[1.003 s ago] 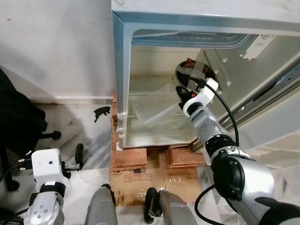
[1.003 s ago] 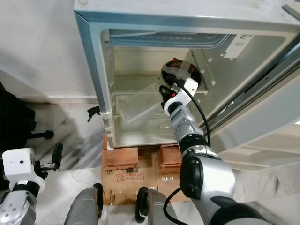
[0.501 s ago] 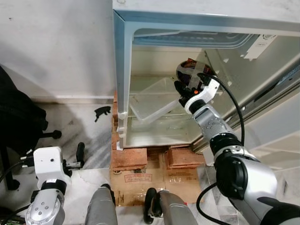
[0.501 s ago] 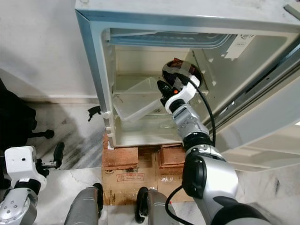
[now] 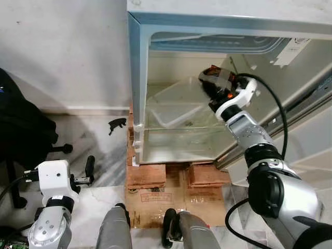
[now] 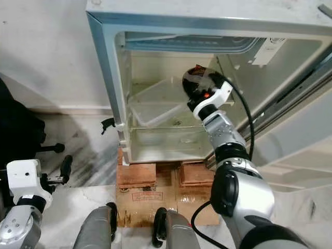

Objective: Restocking fridge

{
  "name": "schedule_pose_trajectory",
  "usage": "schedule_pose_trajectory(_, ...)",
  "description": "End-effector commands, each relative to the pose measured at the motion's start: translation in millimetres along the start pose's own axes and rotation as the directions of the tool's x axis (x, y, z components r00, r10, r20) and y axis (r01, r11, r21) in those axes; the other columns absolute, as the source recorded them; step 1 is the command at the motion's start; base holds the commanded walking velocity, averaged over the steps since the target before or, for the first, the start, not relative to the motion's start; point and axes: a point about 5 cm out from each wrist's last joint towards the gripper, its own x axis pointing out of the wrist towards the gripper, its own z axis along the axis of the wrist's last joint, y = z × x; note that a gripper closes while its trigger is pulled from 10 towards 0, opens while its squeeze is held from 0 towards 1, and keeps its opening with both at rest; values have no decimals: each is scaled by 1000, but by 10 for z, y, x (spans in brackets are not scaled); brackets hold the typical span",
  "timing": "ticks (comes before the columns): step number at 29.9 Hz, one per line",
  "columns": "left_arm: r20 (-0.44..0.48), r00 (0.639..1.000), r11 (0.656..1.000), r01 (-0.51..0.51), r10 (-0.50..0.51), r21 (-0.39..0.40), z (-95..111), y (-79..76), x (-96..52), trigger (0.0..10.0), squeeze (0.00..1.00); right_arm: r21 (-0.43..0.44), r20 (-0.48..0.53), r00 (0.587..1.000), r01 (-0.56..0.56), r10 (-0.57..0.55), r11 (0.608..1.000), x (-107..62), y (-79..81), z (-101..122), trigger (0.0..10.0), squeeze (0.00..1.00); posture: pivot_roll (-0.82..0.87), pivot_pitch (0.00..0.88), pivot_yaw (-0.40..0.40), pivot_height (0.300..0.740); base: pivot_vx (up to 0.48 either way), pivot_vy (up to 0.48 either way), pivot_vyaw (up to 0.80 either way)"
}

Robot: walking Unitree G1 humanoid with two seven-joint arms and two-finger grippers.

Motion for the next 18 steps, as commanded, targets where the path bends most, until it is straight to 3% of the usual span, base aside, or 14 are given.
schedule_pose_trajectory(1, -42, 999, 1000, 6, -6, 1, -79, 11, -16, 10000, 0, 8, 39, 999, 12, -13, 1000, -1, -7, 78, 10000, 0, 238, 202, -64, 740, 0, 0, 0)
schedule_pose_trajectory(7, -40, 999, 1000, 9, -8, 9, -70, 23, -9, 10000, 0, 24, 114, 987, 112, -114, 993, -3, -60, 121, 10000, 0, 246, 202, -56, 740, 0, 0, 0)
schedule_pose_trajectory(18, -41, 999, 1000, -8, 9, 26, -60, 58, -73, 10000, 0, 60, 236, 933, 264, -271, 963, 117, 35, 122, 10000, 0, 290, 212, -58, 740, 0, 0, 0)
